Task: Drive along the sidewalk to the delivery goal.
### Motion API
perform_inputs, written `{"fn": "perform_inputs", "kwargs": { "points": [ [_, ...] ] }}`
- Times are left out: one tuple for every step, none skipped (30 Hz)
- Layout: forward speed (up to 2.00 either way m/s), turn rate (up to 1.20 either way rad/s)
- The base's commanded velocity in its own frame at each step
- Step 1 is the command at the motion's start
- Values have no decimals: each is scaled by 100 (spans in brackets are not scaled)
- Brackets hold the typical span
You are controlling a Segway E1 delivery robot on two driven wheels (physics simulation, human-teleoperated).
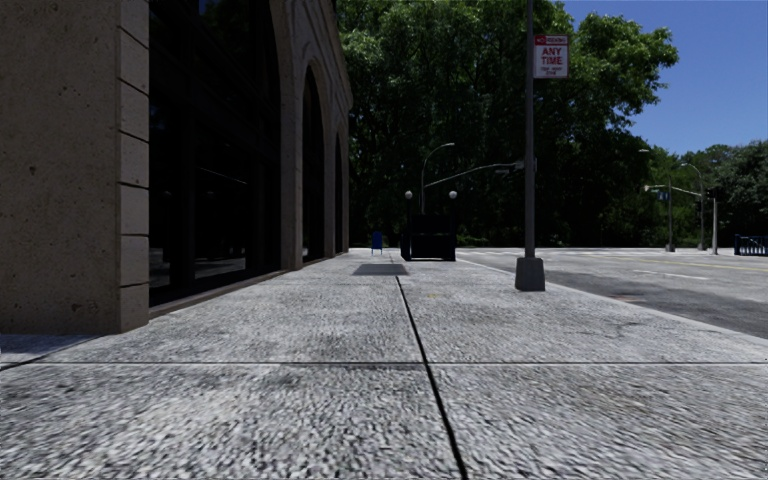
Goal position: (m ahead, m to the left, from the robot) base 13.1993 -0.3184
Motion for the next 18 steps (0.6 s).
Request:
{"fn": "perform_inputs", "kwargs": {
  "points": [
    [200,0],
    [200,0],
    [200,0],
    [200,0],
    [200,0],
    [200,0],
    [200,0],
    [200,0],
    [200,0],
    [200,0],
    [200,0],
    [200,0],
    [200,0],
    [200,0],
    [200,0],
    [200,0],
    [200,0],
    [200,0]
  ]
}}
